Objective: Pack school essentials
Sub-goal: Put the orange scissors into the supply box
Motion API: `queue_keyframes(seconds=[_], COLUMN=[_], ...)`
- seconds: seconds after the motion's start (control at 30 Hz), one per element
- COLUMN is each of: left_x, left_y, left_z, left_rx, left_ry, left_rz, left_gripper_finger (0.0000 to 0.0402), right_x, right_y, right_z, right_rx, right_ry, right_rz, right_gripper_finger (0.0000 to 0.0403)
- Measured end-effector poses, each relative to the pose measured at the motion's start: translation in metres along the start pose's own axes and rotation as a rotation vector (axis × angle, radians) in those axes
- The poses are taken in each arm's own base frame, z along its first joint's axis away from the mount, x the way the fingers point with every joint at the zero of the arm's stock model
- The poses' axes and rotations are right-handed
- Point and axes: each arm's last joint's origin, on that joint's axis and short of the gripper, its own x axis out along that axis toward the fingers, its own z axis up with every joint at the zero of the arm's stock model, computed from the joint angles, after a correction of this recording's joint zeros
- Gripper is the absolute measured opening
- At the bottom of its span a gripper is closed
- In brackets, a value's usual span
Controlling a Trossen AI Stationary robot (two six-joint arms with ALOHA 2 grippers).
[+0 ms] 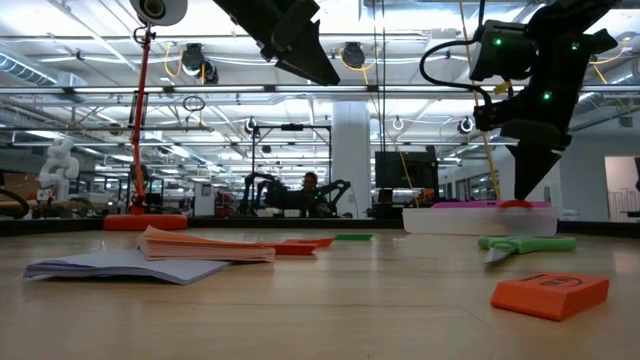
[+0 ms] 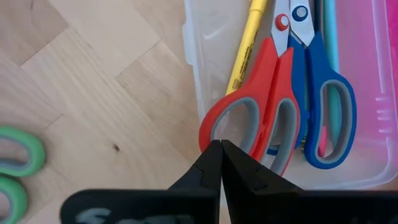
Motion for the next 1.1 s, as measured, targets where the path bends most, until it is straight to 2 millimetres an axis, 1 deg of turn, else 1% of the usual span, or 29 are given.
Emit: queue_keyframes(seconds=[0.23, 0.47, 0.63, 0.87, 1.1], left_x=[0.0, 0.0, 0.0, 0.0, 0.0], left_y=[0.0, 0.0, 0.0, 0.0, 0.0001], left_z=[0.0, 0.0, 0.0, 0.0001, 0.0005], left_rx=[0.0, 0.0, 0.0, -0.002, -0.003], left_ry=[0.0, 0.0, 0.0, -0.001, -0.005], left_rz=[0.0, 0.0, 0.0, 0.0, 0.001], left_gripper_finger=[0.023, 0.023, 0.023, 0.023, 0.023], right_x=[-0.0004, -0.0027, -0.0017, -0.0011, -0.0008], right_y=[-0.0002, 0.0021, 0.0032, -0.0003, -0.0026], right_z=[-0.0001, 0.0054, 0.0038, -0.0031, -0.003], right_rx=[-0.017, -0.037, -0.026, -0.007, -0.003], right_ry=[-0.001, -0.071, -0.033, 0.028, 0.009], right_rz=[-0.002, 0.034, 0.075, 0.006, -0.052], right_gripper_finger=[0.0, 0.0, 0.0, 0.0, 0.0])
